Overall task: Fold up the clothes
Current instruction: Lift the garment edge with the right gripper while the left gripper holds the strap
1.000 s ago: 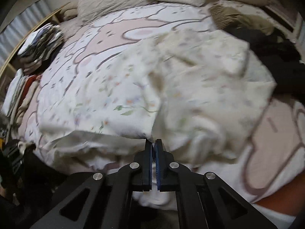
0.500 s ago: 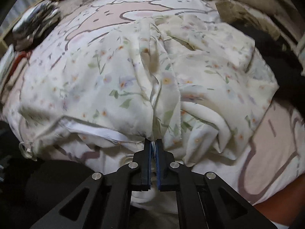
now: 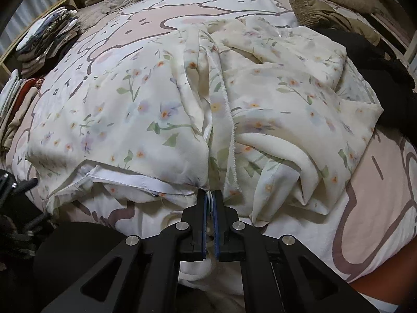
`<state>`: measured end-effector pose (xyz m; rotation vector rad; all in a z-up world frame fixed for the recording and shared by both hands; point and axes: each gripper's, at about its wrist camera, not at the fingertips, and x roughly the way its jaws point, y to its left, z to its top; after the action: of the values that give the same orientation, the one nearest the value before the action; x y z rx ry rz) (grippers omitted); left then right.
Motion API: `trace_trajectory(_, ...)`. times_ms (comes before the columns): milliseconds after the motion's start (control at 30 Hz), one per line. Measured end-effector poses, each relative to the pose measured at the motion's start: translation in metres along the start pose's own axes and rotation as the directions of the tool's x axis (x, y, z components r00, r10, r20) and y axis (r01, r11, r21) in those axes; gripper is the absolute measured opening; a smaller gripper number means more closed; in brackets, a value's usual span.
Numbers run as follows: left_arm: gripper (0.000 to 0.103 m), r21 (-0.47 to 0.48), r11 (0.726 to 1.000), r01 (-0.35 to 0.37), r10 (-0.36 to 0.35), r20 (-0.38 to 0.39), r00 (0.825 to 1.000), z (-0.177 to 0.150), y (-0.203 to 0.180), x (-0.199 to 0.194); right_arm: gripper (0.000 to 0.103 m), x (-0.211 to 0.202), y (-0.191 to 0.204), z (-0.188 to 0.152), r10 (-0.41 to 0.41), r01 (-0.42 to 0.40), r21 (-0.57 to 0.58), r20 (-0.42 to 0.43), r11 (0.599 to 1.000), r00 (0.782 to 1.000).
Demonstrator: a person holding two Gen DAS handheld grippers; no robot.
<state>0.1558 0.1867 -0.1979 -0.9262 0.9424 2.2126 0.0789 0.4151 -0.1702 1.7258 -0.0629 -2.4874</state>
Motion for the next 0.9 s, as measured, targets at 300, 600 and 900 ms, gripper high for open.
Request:
trace_trajectory(300, 0.005, -0.198, 0.98, -0.009, 0.009, 0.004, 1.0, 0.006, 0.035, -0.003, 0.004, -0.022, 0.01, -0.011, -0.047, 0.059, -0.103, 0.11, 0.993, 0.993)
trace_trajectory(600, 0.004, -0.312, 0.95, 0.022, 0.007, 0.092, 0.996, 0.027, 0.074, -0.025, 0.07, -0.078, 0.062, -0.034, -0.179, 0.281, -0.285, 0.336, 0.916, 0.925)
trace_trajectory(900, 0.004, -0.375, 0.927, 0.005, 0.063, 0.169, 0.984, 0.04, 0.097, -0.054, 0.07, -0.048, 0.142, -0.025, -0.092, 0.294, -0.539, 0.369, 0.789, 0.925)
